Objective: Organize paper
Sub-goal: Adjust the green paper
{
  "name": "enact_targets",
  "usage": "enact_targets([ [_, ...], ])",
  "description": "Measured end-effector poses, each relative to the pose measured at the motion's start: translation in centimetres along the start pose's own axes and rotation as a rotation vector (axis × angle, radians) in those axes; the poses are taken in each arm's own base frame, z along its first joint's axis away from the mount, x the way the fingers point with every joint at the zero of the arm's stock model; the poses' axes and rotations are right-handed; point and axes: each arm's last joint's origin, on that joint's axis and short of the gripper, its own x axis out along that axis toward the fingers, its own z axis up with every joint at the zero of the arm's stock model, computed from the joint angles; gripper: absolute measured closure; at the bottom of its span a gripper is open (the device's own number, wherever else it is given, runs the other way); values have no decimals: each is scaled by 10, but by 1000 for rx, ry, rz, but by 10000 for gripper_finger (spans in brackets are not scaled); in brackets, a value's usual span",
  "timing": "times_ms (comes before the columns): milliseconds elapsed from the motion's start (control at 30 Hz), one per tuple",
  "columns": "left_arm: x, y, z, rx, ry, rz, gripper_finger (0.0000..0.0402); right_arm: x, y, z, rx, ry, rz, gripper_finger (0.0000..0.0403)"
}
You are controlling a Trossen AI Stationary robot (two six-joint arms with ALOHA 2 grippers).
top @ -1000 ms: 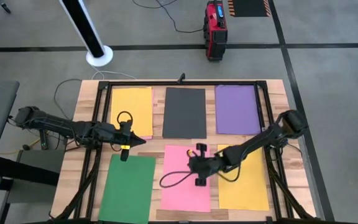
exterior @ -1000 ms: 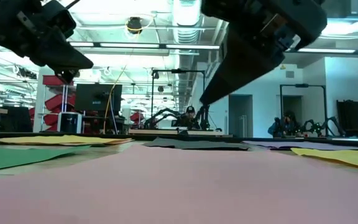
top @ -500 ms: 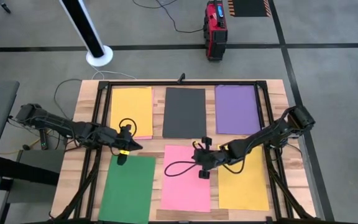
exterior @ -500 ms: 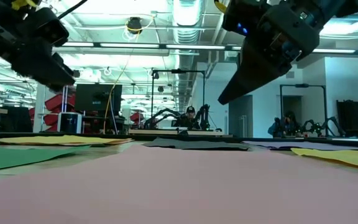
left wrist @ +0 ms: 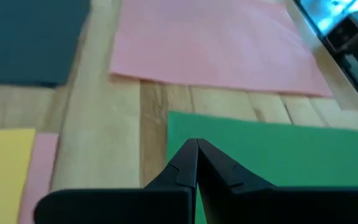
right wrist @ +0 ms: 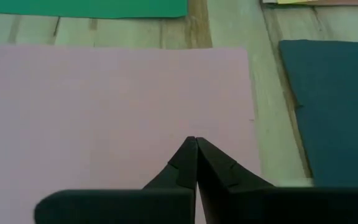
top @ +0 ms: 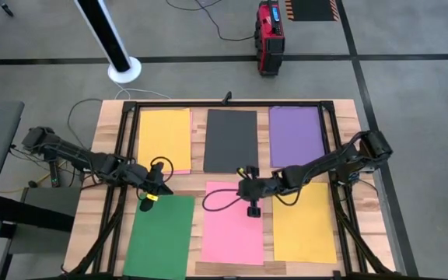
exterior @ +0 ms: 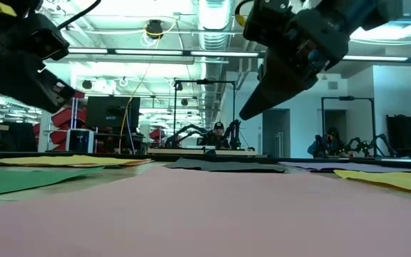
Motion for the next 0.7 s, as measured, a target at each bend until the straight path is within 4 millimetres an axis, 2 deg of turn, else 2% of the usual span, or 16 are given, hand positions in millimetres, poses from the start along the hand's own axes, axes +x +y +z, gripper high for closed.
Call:
enact_targets([
  [233, 0, -3, -7, 4, 81, -50, 401, 6, -24, 5, 16, 17, 67, 403],
  [467, 9, -4, -18, 38, 212, -34, 401, 8, -39, 6, 3, 30, 113, 403],
  [700, 16, -4, -19, 74, 242, -31, 401, 11, -58, 8, -6, 29, 130, 403],
])
